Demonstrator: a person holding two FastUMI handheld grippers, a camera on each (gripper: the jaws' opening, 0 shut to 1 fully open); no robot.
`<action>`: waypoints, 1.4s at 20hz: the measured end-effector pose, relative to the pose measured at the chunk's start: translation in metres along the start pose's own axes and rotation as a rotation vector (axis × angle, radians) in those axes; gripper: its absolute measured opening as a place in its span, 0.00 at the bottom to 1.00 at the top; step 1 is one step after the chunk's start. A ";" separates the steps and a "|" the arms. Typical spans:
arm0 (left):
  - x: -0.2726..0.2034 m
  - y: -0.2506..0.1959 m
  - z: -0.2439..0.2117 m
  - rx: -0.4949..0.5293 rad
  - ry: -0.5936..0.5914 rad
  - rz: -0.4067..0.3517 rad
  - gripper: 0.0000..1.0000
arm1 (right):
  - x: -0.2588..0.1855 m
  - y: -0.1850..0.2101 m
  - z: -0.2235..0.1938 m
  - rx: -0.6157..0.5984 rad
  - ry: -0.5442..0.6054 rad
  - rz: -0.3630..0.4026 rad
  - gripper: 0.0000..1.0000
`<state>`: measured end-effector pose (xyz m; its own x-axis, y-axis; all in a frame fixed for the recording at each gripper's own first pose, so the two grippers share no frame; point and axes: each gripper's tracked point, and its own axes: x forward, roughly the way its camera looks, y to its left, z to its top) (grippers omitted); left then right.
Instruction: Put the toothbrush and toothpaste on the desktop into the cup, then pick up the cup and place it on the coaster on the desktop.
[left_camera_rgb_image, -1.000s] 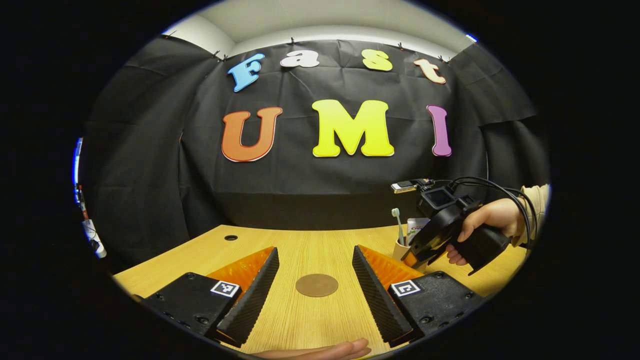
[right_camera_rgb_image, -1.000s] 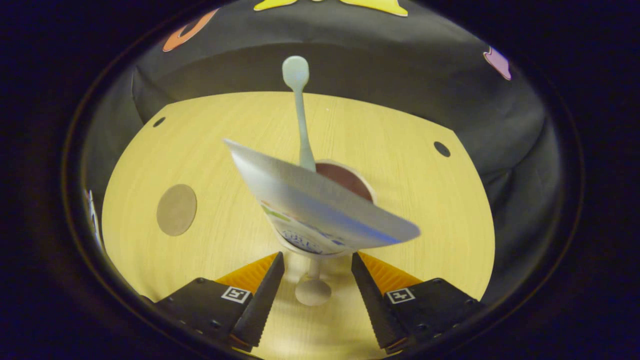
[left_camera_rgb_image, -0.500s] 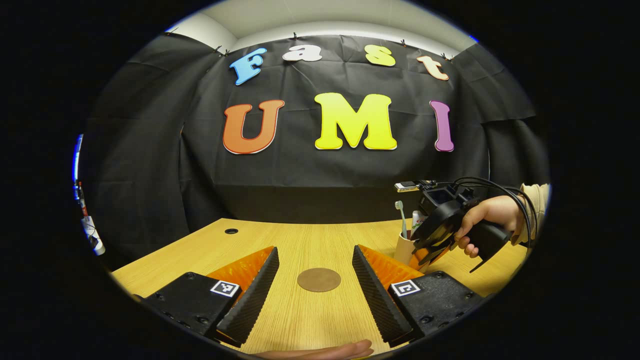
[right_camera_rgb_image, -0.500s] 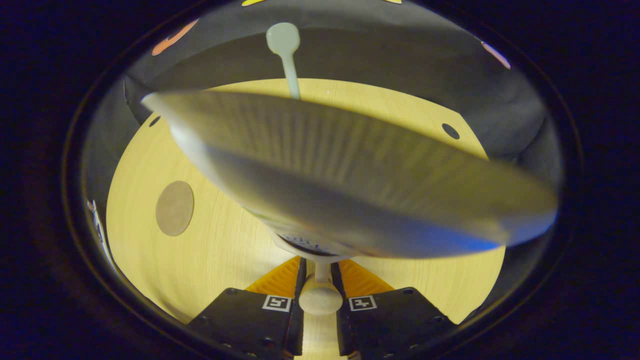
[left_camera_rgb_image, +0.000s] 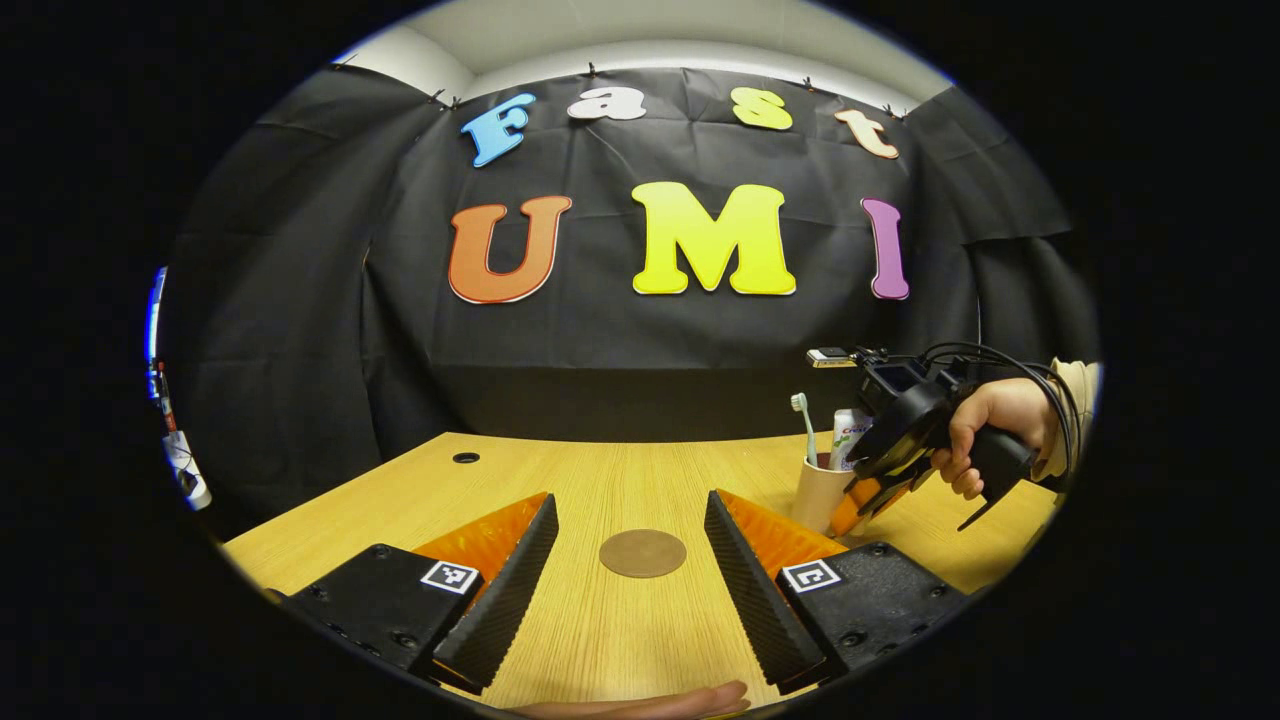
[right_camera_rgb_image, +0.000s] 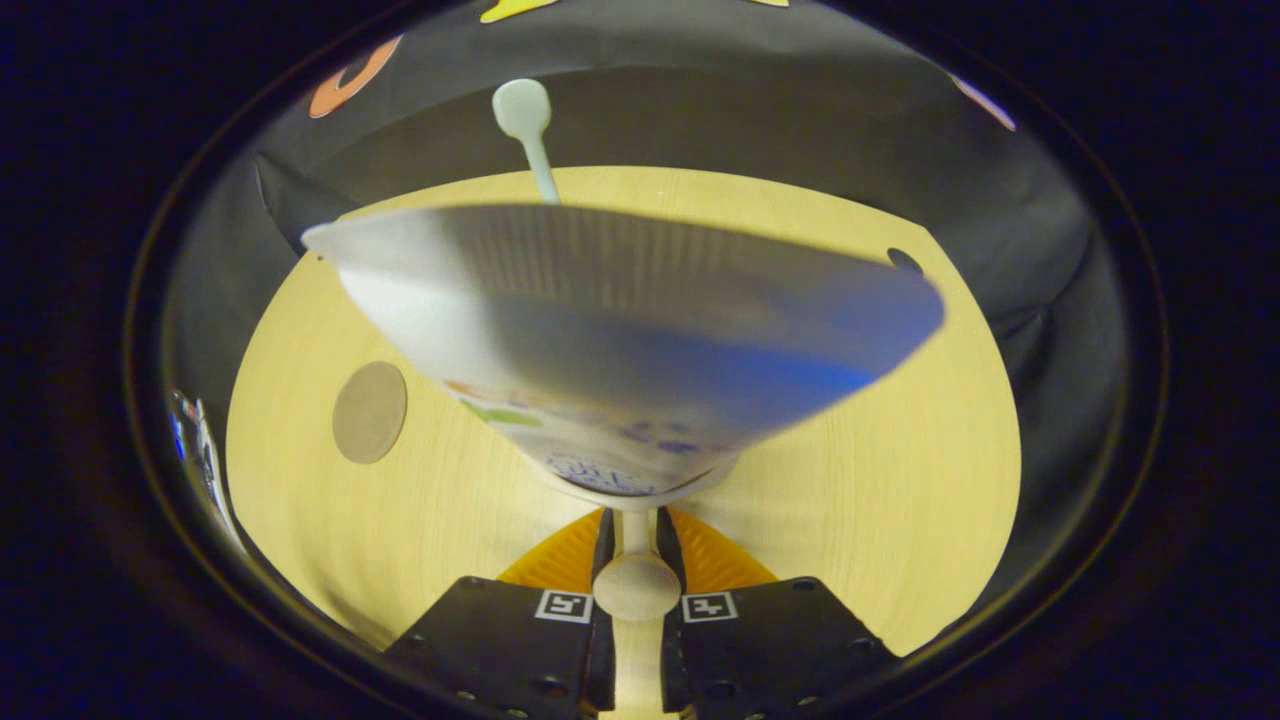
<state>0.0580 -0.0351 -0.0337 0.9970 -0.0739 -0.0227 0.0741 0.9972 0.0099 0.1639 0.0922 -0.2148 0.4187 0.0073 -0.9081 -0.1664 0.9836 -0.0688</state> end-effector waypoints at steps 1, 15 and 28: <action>0.000 0.001 -0.001 0.004 -0.002 0.004 0.94 | -0.002 0.001 0.000 0.001 -0.005 0.001 0.17; -0.012 0.035 -0.021 0.002 0.012 0.048 0.94 | -0.012 0.005 0.019 -0.140 -0.127 0.093 0.16; -0.023 0.077 -0.045 -0.006 0.038 0.096 0.94 | -0.016 0.000 0.026 -0.264 -0.082 0.142 0.16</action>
<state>0.0398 0.0435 -0.0776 0.9980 0.0224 -0.0595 -0.0220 0.9997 0.0076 0.1809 0.0970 -0.1899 0.4436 0.1669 -0.8806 -0.4501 0.8911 -0.0578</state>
